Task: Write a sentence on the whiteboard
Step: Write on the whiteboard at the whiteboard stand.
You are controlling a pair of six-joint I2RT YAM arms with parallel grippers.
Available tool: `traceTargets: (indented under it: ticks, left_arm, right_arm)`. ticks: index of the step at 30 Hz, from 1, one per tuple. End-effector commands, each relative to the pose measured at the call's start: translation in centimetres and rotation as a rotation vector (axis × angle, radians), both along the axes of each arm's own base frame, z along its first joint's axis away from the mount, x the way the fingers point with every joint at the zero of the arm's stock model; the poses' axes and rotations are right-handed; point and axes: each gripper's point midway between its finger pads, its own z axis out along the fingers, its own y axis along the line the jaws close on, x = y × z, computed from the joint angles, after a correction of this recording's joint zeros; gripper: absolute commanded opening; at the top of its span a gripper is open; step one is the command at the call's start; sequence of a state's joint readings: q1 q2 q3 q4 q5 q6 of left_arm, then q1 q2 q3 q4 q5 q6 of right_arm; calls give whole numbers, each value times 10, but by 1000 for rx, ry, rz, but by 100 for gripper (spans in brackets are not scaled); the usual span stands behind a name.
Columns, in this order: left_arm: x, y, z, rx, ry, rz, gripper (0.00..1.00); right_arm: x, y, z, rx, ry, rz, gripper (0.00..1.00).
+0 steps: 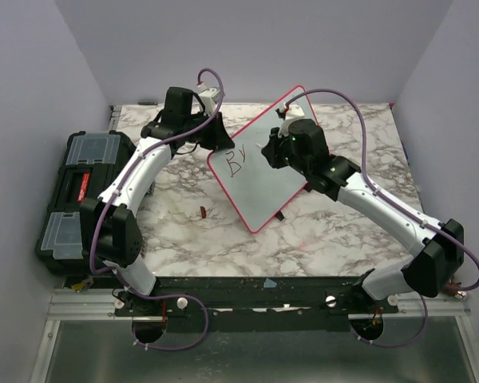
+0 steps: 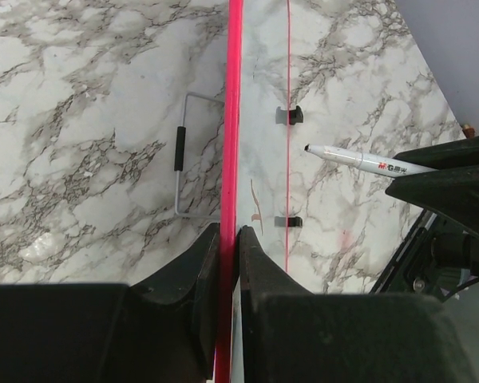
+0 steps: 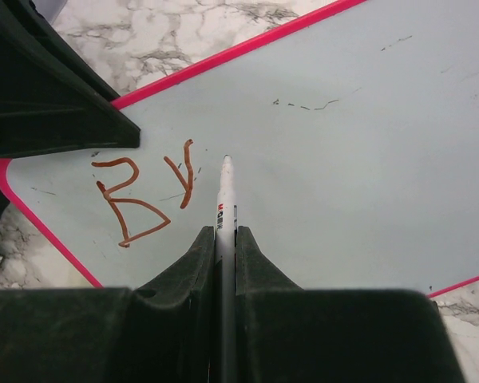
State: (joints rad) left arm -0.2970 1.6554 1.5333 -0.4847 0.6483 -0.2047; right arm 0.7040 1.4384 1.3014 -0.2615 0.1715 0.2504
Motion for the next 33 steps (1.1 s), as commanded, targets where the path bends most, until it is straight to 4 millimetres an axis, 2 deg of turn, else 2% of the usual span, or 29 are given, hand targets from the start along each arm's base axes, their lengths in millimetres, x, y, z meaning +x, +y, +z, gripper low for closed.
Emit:
traceTargets:
  ticks: [1,11,17,33]
  left_arm:
    - [7,5,-1,72,-33,5,0]
    - [10,16,-6,141,-42,36,0]
    - [2,14,-2,112,-61,23,0]
    - [-4,16,2,114,-87,14,0]
  right_arm:
    - [-2,-2,11,39,-33,16,1]
    - [-5,-3,10,66,-33,38,1]
    - [-7,-4,9,62,-35,50,1]
    - [2,31,5,134,0,140,1]
